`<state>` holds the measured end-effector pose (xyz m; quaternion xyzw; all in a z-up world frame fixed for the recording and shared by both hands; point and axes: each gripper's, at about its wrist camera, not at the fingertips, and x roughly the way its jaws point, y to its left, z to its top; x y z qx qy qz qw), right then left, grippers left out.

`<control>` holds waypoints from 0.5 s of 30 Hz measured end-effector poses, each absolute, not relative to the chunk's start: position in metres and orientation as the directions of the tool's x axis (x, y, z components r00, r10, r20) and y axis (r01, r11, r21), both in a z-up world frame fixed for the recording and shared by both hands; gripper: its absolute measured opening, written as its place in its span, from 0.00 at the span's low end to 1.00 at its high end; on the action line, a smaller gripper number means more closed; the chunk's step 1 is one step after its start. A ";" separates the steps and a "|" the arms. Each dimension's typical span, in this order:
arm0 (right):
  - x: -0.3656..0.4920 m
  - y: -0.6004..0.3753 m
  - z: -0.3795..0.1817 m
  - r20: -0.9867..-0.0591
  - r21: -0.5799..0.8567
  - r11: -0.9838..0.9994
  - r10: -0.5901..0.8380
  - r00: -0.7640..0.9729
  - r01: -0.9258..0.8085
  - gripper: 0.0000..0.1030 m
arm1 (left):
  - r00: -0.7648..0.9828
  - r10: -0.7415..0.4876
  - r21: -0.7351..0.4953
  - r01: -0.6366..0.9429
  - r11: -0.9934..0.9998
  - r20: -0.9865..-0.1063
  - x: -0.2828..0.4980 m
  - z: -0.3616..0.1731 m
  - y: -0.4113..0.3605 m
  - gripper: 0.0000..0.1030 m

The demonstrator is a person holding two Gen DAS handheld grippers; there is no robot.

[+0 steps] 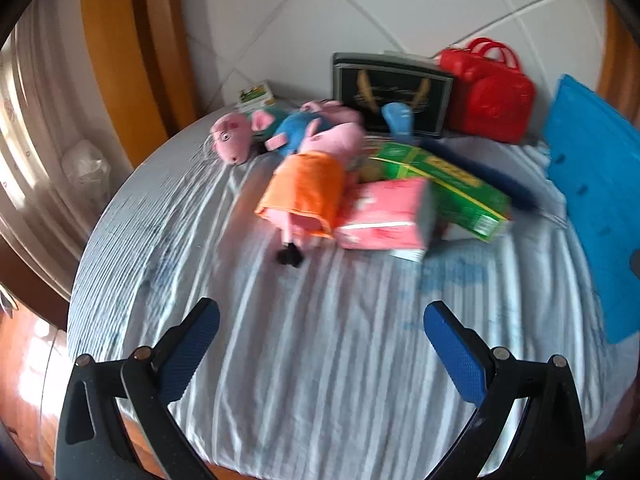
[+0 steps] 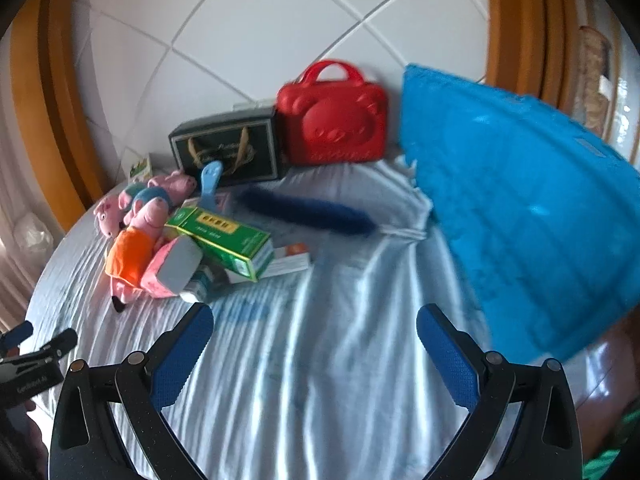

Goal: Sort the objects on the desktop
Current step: 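Move both tools toward the pile of toys and boxes on the table, then grasp the orange-dressed pig plush with left tool while right tool grasps green syrup box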

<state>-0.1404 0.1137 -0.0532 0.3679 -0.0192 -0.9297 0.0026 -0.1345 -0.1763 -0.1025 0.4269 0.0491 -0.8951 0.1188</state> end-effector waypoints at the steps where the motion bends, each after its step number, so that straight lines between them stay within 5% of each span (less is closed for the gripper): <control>1: -0.149 0.107 -0.057 -0.694 0.038 -0.999 -0.021 -0.720 -0.008 1.00 | -0.603 -0.170 0.008 0.262 -0.965 -0.779 -0.139 -0.105 -0.183 1.00; 15: -0.218 0.045 -0.079 -0.762 0.021 -0.998 -0.049 -0.646 0.051 1.00 | -0.567 -0.168 0.027 0.249 -0.968 -0.807 -0.221 -0.120 -0.239 1.00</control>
